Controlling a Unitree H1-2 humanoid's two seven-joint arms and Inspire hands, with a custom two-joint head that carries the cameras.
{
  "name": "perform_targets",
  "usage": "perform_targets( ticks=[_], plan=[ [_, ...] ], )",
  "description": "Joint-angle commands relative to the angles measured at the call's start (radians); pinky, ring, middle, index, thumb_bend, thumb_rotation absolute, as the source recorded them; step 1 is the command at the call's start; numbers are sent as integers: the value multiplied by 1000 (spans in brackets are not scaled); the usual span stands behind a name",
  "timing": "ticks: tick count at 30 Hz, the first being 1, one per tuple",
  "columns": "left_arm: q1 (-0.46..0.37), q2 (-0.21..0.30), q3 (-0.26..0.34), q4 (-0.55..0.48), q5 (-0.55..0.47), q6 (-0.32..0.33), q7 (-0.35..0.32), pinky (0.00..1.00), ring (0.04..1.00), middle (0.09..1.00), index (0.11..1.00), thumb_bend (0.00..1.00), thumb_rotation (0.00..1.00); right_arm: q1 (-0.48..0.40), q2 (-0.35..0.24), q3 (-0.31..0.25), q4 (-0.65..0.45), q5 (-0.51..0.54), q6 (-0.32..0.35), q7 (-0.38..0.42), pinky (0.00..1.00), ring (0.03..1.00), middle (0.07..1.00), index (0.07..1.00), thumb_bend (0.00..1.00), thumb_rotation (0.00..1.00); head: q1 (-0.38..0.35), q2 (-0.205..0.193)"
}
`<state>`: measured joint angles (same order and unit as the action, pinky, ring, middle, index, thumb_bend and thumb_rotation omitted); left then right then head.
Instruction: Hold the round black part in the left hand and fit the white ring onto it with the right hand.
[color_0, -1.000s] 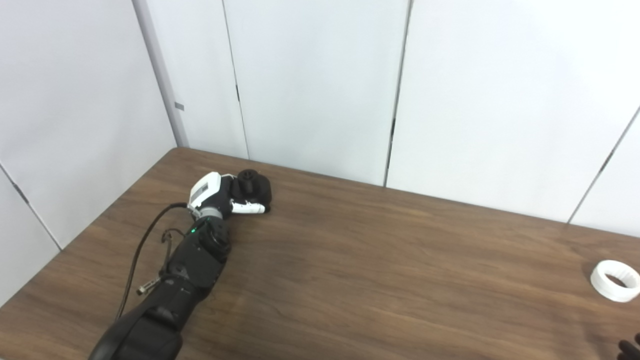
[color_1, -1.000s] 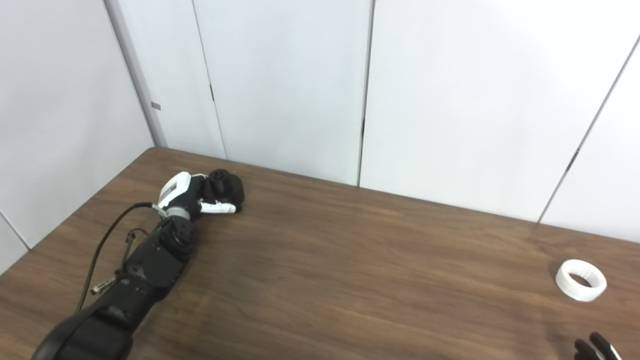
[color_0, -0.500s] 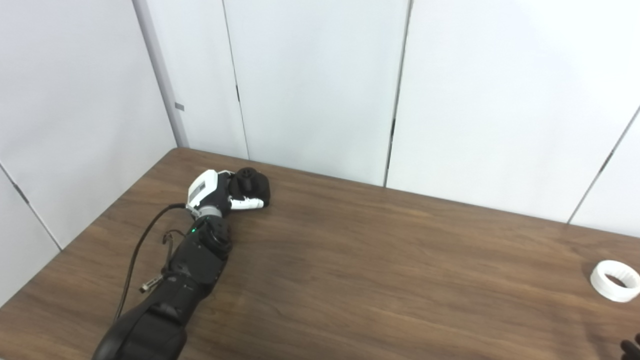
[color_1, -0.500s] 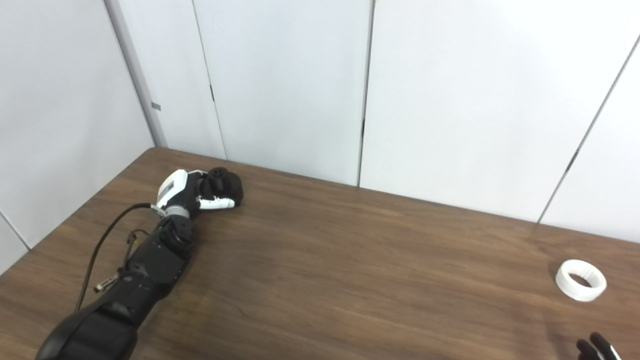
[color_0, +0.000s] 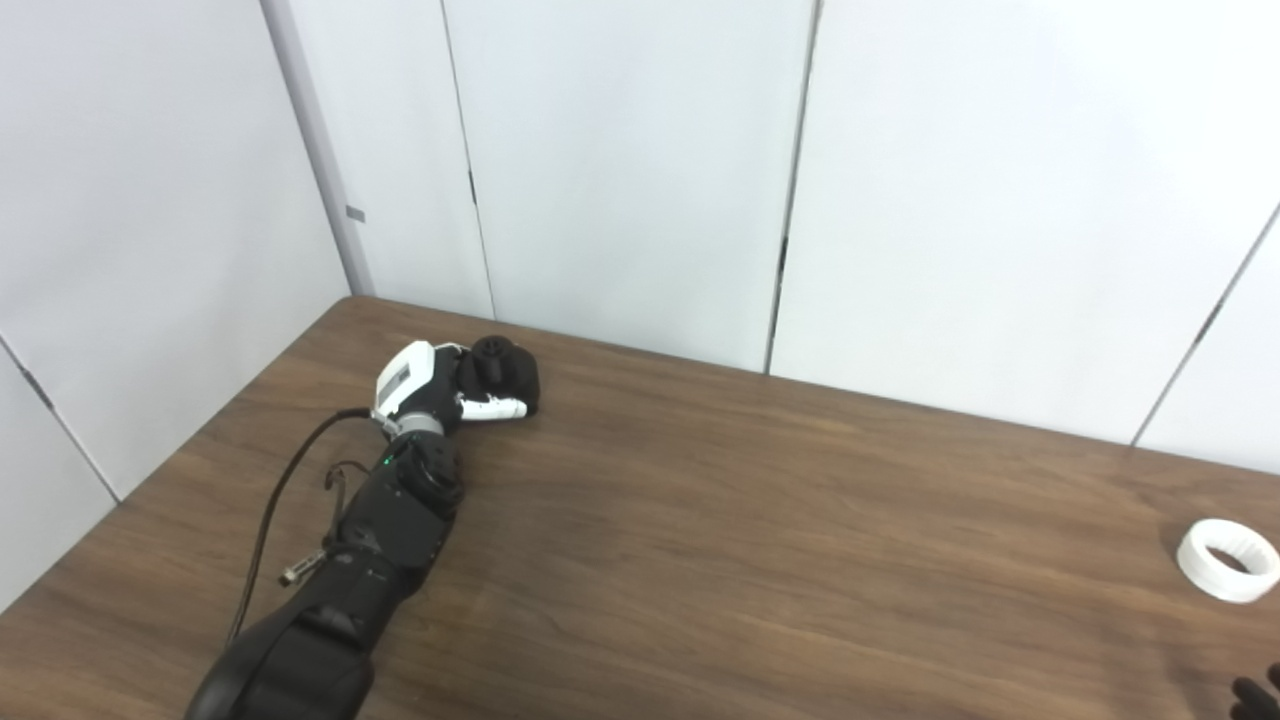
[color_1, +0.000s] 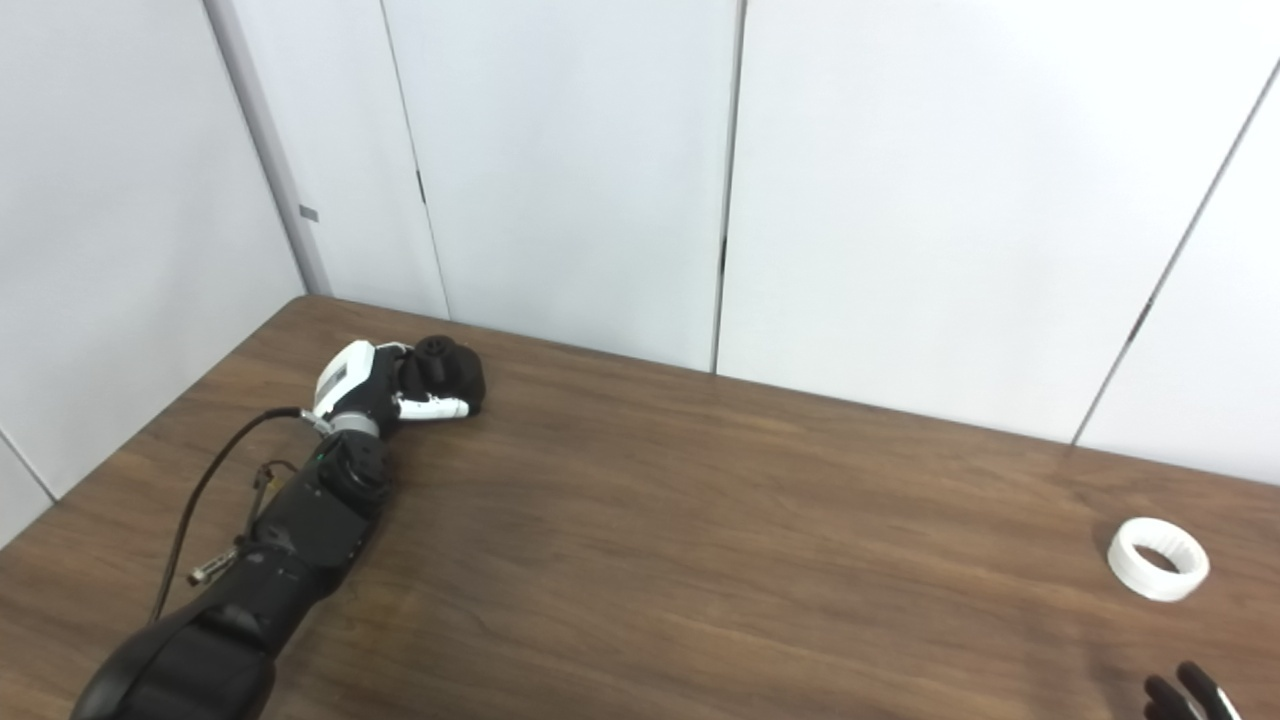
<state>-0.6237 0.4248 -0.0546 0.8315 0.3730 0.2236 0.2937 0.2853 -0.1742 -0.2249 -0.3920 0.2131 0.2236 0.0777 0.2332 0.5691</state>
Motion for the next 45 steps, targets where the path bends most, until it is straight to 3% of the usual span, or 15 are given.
perform_targets(
  ticks=[1, 8, 9, 10, 12, 18, 28, 35, 40, 43, 45],
  plan=[
    [-31, 12, -6, -10, 3, -5, -5, 988, 952, 895, 684, 1000, 285, -12, -12, -3, -34, 1, -31, 1, 975, 932, 896, 923, 750, 990, 1, 2],
    [-46, 5, -13, 26, 6, 0, 14, 1000, 955, 850, 550, 921, 206, -13, -9, -3, -41, -4, -19, -5, 990, 935, 892, 919, 755, 991, 1, 2],
    [-49, 4, -13, 34, 5, -6, 19, 1000, 956, 838, 511, 687, 128, -13, -9, -2, -41, -5, -21, -5, 992, 937, 895, 921, 753, 993, 1, 3],
    [-52, 2, -12, 43, 3, -12, 24, 1000, 956, 831, 496, 608, 99, -14, -9, -2, -41, -7, -20, -5, 995, 939, 898, 922, 753, 996, 1, 3],
    [-57, -1, -12, 58, 2, -18, 35, 983, 943, 813, 482, 544, 69, -14, -10, -2, -40, -5, -23, -3, 1000, 949, 909, 926, 746, 1000, 1, 3],
    [-59, -4, -12, 82, -1, -45, 60, 859, 902, 776, 479, 524, 52, -16, -9, -2, -33, -11, -31, -5, 1000, 949, 904, 923, 749, 998, 1, 2],
    [-28, -6, 6, 42, -16, -81, 76, 887, 908, 780, 480, 524, 49, -15, -8, 0, -38, -14, -28, -6, 1000, 944, 899, 925, 738, 1000, -14, 10],
    [36, -12, 1, -110, -12, -90, 72, 997, 931, 782, 479, 525, 51, -11, -1, 11, -57, -36, -15, -13, 1000, 945, 896, 921, 711, 1000, -54, 24],
    [110, -16, -16, -366, 10, 4, -10, 1000, 944, 799, 480, 525, 52, -13, 1, 26, -70, -28, -19, 0, 1000, 985, 941, 972, 710, 1000, -84, 36],
    [151, -25, -34, -518, 38, 72, -55, 1000, 934, 790, 480, 524, 50, -11, 6, 32, -96, -27, 28, -12, 1000, 999, 972, 998, 709, 1000, -103, 43],
    [177, -34, -45, -618, 52, 115, -90, 1000, 935, 784, 481, 523, 49, -10, 17, 38, -127, -41, 81, -31, 1000, 1000, 975, 1000, 650, 1000, -123, 51]
  ],
)
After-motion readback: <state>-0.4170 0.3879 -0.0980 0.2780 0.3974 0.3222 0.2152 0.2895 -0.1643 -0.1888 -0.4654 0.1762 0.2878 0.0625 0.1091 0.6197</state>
